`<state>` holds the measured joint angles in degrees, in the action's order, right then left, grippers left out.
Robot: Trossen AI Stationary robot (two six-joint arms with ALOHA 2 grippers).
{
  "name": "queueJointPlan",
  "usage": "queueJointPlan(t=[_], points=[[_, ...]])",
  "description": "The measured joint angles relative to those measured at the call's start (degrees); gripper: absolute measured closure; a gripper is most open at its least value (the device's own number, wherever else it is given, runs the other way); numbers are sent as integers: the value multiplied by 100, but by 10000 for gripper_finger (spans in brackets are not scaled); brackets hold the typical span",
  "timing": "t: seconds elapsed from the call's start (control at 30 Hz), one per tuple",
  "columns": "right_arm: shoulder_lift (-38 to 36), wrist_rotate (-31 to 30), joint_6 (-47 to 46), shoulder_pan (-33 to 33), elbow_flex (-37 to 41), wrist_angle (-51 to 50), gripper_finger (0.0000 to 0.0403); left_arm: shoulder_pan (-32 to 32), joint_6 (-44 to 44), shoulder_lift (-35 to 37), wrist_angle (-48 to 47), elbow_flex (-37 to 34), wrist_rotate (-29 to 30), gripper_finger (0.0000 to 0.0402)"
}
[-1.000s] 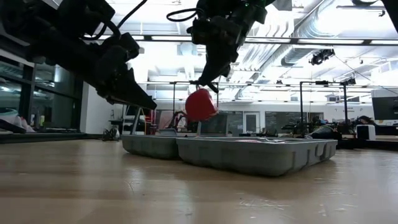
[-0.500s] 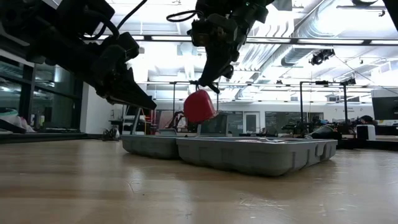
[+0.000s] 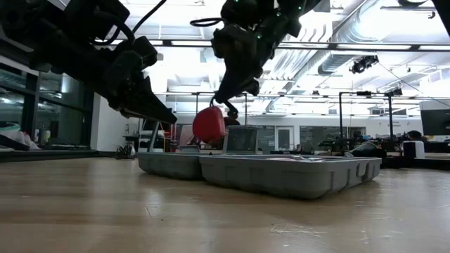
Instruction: Prefit tool cases
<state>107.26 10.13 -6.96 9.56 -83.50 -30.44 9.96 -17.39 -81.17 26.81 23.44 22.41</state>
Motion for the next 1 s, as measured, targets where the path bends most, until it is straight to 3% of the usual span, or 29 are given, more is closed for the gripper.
queueJointPlan(t=[0.17,0.43,1.0], points=[[0,-340,-172,89,0,-133,403,0,-8,0,0,0,-47,401],[241,-298,-374,-40,0,-540,403,0,-11,0,-2,-2,-87,401],[151,-254,-501,15,2,-213,403,0,-41,0,-3,-4,-121,401]])
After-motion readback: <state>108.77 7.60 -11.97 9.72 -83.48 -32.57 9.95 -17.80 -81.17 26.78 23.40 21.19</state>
